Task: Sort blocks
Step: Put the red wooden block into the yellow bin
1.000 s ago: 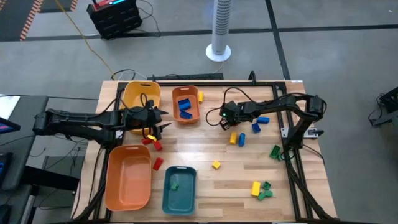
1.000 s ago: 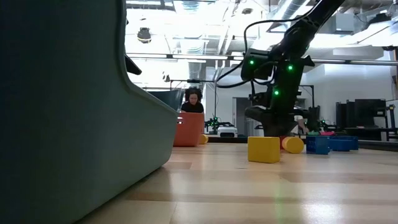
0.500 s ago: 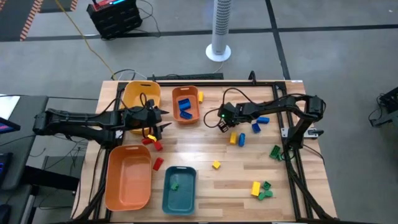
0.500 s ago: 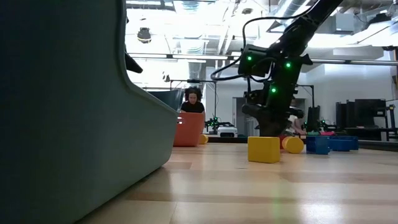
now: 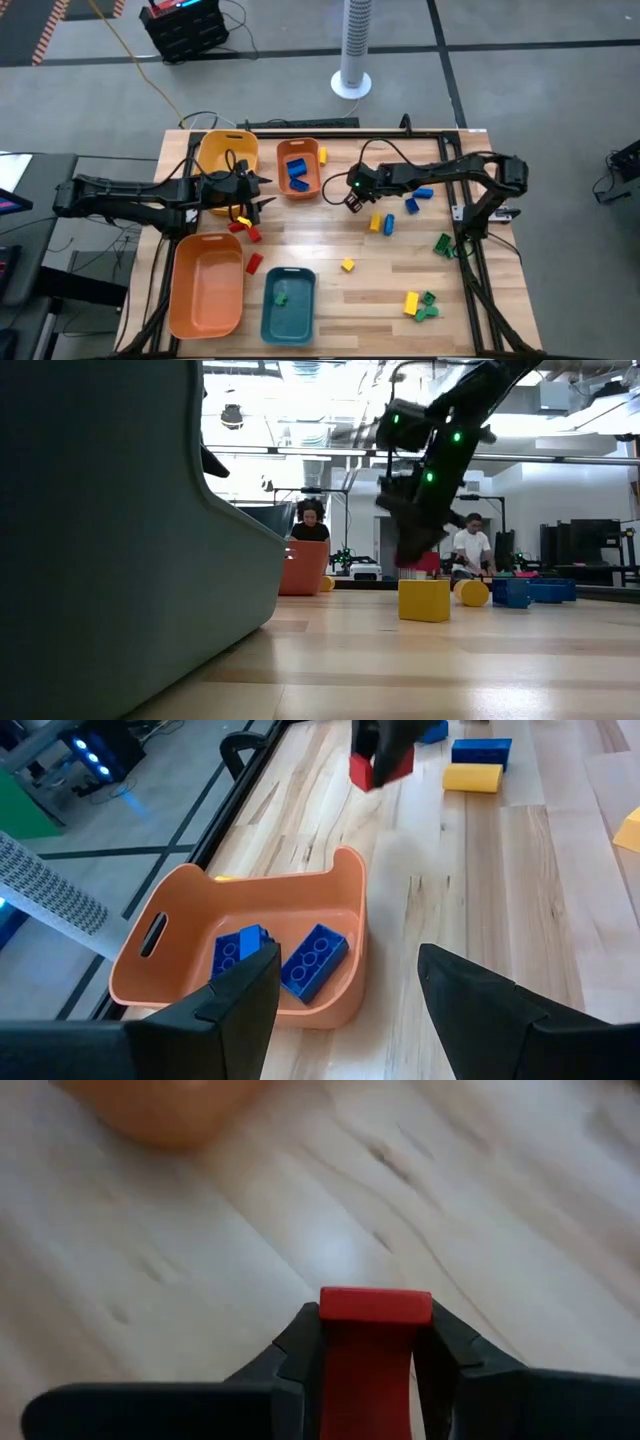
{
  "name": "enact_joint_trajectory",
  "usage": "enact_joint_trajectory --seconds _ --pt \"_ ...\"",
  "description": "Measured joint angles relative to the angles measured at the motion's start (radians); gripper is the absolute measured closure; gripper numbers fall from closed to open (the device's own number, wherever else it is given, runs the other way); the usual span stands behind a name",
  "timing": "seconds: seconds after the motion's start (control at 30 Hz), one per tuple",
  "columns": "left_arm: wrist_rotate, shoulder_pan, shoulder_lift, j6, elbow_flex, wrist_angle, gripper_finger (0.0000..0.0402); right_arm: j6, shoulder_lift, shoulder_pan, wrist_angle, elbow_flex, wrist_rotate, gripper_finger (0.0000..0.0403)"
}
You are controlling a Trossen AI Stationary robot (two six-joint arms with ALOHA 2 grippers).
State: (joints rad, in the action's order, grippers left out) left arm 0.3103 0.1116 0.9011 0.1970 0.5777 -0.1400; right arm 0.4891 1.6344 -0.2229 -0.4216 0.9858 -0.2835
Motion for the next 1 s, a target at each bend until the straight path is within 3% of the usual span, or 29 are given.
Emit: enact_joint_trajectory --seconds 0.27,0.57,0.67,1.0 --pt "-0.025 0.0 0.0 -0.014 0.0 0.0 0.0171 -0.151 -0.109 0.037 0.207 0.001 -0.004 0.0292" --pt "-0.056 0.0 0.0 -0.025 0.0 0.019 0.0171 -0.244 -0.094 0.114 0.425 0.001 -0.003 0.0292" --pt "-0.086 0.0 0.0 -0.019 0.0 0.019 0.0171 -0.246 -0.089 0.156 0.499 -0.001 0.041 0.0292" --pt "-0.321 -0.002 0.0 -0.023 0.0 0.091 0.0171 -0.387 -0.093 0.341 0.809 0.001 0.018 0.0291"
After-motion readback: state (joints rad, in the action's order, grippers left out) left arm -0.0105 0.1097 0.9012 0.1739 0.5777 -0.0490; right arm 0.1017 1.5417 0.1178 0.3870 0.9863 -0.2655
